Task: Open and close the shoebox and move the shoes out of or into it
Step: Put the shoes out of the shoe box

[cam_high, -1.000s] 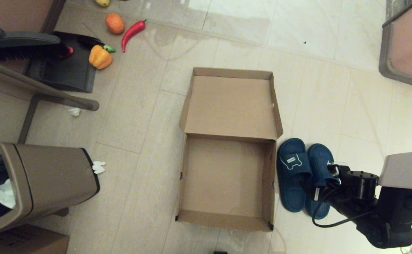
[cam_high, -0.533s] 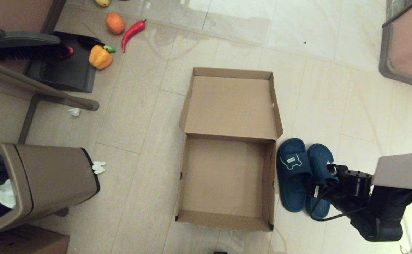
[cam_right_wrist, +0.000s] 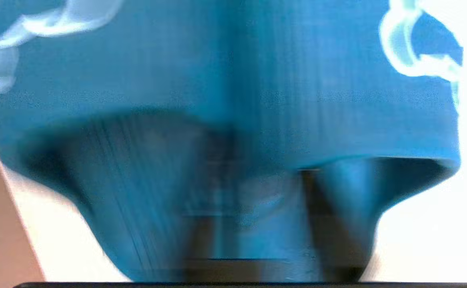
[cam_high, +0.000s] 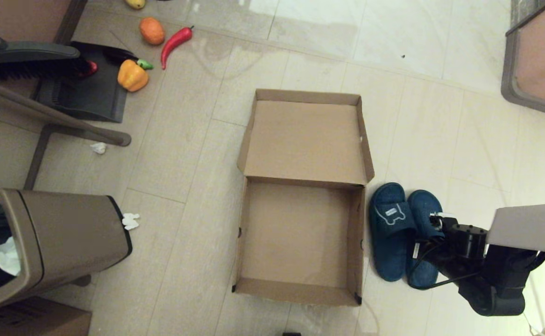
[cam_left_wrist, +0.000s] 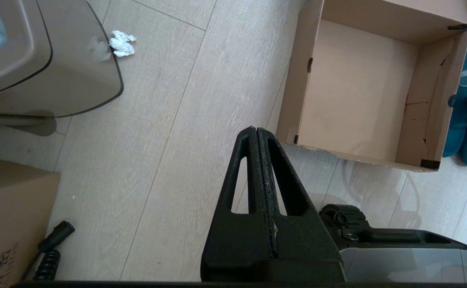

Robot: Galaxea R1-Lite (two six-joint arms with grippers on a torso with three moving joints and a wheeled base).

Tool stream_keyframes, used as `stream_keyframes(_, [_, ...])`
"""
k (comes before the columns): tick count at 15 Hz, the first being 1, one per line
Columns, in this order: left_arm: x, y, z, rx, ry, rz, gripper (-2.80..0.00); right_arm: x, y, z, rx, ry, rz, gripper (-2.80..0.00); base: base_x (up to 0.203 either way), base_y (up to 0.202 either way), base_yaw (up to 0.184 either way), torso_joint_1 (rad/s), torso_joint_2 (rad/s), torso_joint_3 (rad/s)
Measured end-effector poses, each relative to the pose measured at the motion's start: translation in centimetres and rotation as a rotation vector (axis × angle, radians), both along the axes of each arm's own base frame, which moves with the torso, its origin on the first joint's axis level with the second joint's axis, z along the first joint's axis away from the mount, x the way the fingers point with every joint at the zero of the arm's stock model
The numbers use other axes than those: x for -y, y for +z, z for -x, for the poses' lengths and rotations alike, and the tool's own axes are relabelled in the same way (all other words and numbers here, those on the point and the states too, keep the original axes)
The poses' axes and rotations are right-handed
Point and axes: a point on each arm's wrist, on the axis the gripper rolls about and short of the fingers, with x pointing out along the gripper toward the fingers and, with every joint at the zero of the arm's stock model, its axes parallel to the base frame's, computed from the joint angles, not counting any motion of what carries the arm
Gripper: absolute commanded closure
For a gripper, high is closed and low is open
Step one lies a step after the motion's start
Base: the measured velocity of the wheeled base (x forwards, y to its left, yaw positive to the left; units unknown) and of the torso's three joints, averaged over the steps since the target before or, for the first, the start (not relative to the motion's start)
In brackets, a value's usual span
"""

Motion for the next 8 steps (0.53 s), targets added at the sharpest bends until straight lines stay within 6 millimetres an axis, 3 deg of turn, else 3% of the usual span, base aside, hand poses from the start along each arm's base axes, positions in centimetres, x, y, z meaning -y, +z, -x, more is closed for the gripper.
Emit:
stream_keyframes(4, [0.0,0.0,0.0,0.0,0.0,0.0,0.0,-0.1,0.3,1.2,-0.031,0.0,0.0,0.0,0.0,0.0,0.0,0.0,0.0,0.0])
stream_keyframes(8, [0.0,0.0,0.0,0.0,0.0,0.001,0.0,-0.4,3.7,4.7,-0.034,0.004,-0.007,0.0,0.0,0.0,0.0,0.0,0.0,0.0])
